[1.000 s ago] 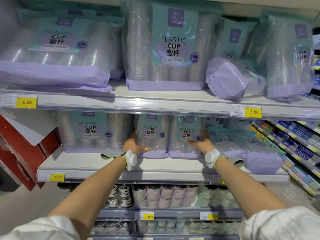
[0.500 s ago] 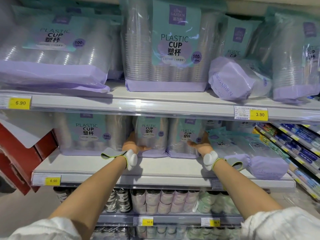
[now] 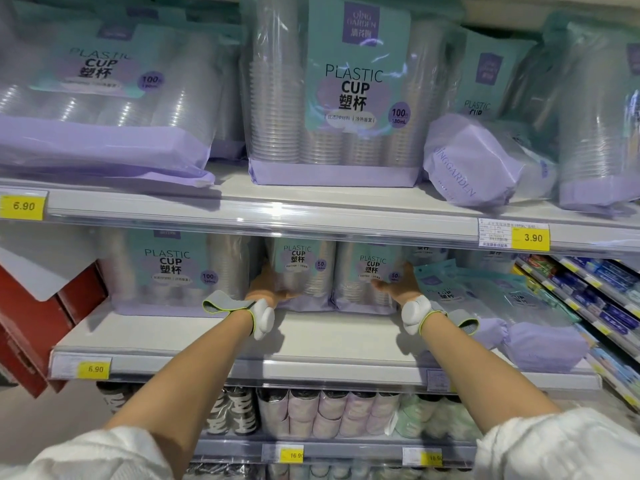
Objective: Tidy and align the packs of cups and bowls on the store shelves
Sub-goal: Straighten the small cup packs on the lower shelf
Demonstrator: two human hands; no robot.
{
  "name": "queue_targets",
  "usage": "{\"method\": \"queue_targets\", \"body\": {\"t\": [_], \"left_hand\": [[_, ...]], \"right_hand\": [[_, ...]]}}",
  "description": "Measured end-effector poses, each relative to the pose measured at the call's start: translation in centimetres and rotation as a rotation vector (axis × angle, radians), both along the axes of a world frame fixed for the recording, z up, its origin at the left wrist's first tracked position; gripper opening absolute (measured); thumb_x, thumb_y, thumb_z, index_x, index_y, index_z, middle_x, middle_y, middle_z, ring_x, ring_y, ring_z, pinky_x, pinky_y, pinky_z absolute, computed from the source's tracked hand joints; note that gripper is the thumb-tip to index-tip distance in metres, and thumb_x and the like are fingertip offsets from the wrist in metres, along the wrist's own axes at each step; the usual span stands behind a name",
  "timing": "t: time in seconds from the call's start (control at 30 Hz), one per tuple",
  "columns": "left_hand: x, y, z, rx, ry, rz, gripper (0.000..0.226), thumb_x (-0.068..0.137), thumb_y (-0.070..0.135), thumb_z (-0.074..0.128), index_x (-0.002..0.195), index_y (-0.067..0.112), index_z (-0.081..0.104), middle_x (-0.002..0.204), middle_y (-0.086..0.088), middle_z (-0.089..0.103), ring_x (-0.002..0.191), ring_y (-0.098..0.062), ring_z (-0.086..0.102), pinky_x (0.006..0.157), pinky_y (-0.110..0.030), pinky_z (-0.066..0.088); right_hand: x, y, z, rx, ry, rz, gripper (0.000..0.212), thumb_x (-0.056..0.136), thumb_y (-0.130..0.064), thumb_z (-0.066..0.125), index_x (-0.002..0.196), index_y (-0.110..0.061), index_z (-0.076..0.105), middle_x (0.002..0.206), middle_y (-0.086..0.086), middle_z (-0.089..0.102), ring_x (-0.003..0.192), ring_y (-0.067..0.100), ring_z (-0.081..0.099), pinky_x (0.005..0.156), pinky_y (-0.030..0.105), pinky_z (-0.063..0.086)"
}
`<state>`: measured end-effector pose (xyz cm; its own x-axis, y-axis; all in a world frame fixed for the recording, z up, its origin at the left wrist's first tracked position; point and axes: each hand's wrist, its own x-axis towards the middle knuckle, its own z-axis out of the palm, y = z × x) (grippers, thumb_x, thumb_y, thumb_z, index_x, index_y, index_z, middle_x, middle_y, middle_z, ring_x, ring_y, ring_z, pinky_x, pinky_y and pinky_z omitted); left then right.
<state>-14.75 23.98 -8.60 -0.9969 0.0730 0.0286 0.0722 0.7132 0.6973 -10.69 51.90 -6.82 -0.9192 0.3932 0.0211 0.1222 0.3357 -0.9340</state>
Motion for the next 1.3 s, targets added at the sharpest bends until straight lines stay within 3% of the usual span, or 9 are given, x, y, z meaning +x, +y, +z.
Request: {"method": "queue_targets", "body": {"t": [0.27, 0.43, 0.57, 0.8, 1.0, 1.1, 1.17, 1.23, 1.3], "left_hand": [[-2.0, -0.2, -1.0, -0.013, -0.012, 0.017, 0.105, 0.073, 0.044, 0.079, 0.152, 0.012, 0.017, 0.149, -0.01, 0.043, 0.132, -0.033, 0.047, 0.106, -0.038, 0.042], [-2.6, 0.3, -1.4, -0.042, -0.056, 0.023, 0.092, 0.079, 0.045, 0.074, 0.149, 0.009, 0.027, 0.147, -0.012, 0.044, 0.132, -0.032, 0.047, 0.103, -0.035, 0.042], [-3.6, 0.2, -1.8, -0.051, -0.088, 0.057, 0.104, 0.071, 0.055, 0.073, 0.149, 0.007, 0.025, 0.147, -0.014, 0.044, 0.131, -0.033, 0.048, 0.104, -0.039, 0.043], [-3.9, 0.7, -1.4, -0.075, -0.08, 0.07, 0.1, 0.079, 0.047, 0.072, 0.151, 0.003, 0.019, 0.152, -0.015, 0.037, 0.134, -0.034, 0.045, 0.106, -0.042, 0.041], [-2.3, 1.1, -0.3, -0.156, -0.072, 0.087, 0.09, 0.08, 0.042, 0.074, 0.144, 0.001, 0.027, 0.145, -0.015, 0.041, 0.132, -0.03, 0.047, 0.099, -0.032, 0.041], [-1.7, 1.3, 0.5, -0.173, -0.084, 0.091, 0.087, 0.081, 0.04, 0.074, 0.142, 0.0, 0.028, 0.143, -0.015, 0.043, 0.132, -0.03, 0.047, 0.099, -0.031, 0.041], [-1.6, 1.4, 0.8, -0.175, -0.088, 0.088, 0.086, 0.083, 0.039, 0.072, 0.144, 0.0, 0.026, 0.145, -0.016, 0.041, 0.133, -0.03, 0.046, 0.101, -0.031, 0.042], [-1.2, 1.5, 0.9, -0.182, -0.091, 0.078, 0.09, 0.083, 0.041, 0.071, 0.148, 0.001, 0.022, 0.149, -0.016, 0.037, 0.135, -0.03, 0.044, 0.104, -0.031, 0.041], [-0.6, 1.3, 0.9, -0.181, -0.095, 0.072, 0.094, 0.082, 0.042, 0.072, 0.149, 0.003, 0.019, 0.151, -0.014, 0.035, 0.137, -0.029, 0.041, 0.107, -0.031, 0.039]], "right_hand": [[-1.4, 0.3, -0.4, 0.013, 0.011, -0.011, 0.099, 0.072, -0.012, 0.082, 0.149, -0.006, 0.02, 0.148, 0.012, 0.039, 0.134, 0.03, 0.041, 0.111, 0.036, 0.035], [-1.8, 0.6, -0.7, 0.033, 0.015, 0.015, 0.1, 0.071, -0.013, 0.083, 0.149, -0.007, 0.019, 0.149, 0.013, 0.038, 0.136, 0.03, 0.038, 0.113, 0.038, 0.032], [-2.2, 0.7, -0.4, 0.04, -0.009, 0.016, 0.104, 0.071, -0.017, 0.083, 0.15, -0.005, 0.015, 0.152, 0.013, 0.034, 0.138, 0.031, 0.036, 0.114, 0.04, 0.031], [-2.9, 1.1, -0.7, 0.066, -0.038, 0.022, 0.108, 0.068, -0.021, 0.085, 0.149, -0.004, 0.017, 0.153, 0.013, 0.033, 0.139, 0.03, 0.036, 0.115, 0.041, 0.03], [-2.8, 1.3, -0.3, 0.02, -0.086, 0.014, 0.095, 0.074, -0.015, 0.081, 0.145, 0.001, 0.021, 0.143, 0.015, 0.041, 0.133, 0.032, 0.041, 0.107, 0.034, 0.035], [-2.7, 1.3, 0.1, 0.016, -0.076, 0.003, 0.108, 0.059, -0.024, 0.09, 0.142, 0.002, 0.026, 0.14, 0.014, 0.045, 0.13, 0.032, 0.046, 0.107, 0.038, 0.04], [-2.9, 1.6, 0.1, 0.003, -0.069, -0.019, 0.107, 0.058, -0.016, 0.09, 0.142, 0.003, 0.025, 0.135, 0.01, 0.046, 0.129, 0.031, 0.047, 0.107, 0.04, 0.04], [-2.8, 1.6, 0.2, 0.007, -0.087, -0.03, 0.094, 0.066, -0.001, 0.083, 0.14, 0.004, 0.025, 0.137, 0.017, 0.046, 0.128, 0.033, 0.047, 0.106, 0.039, 0.04], [-2.4, 1.5, 0.6, 0.039, -0.116, -0.031, 0.086, 0.069, 0.0, 0.081, 0.138, 0.005, 0.03, 0.137, 0.02, 0.048, 0.126, 0.035, 0.049, 0.099, 0.032, 0.042]]}}
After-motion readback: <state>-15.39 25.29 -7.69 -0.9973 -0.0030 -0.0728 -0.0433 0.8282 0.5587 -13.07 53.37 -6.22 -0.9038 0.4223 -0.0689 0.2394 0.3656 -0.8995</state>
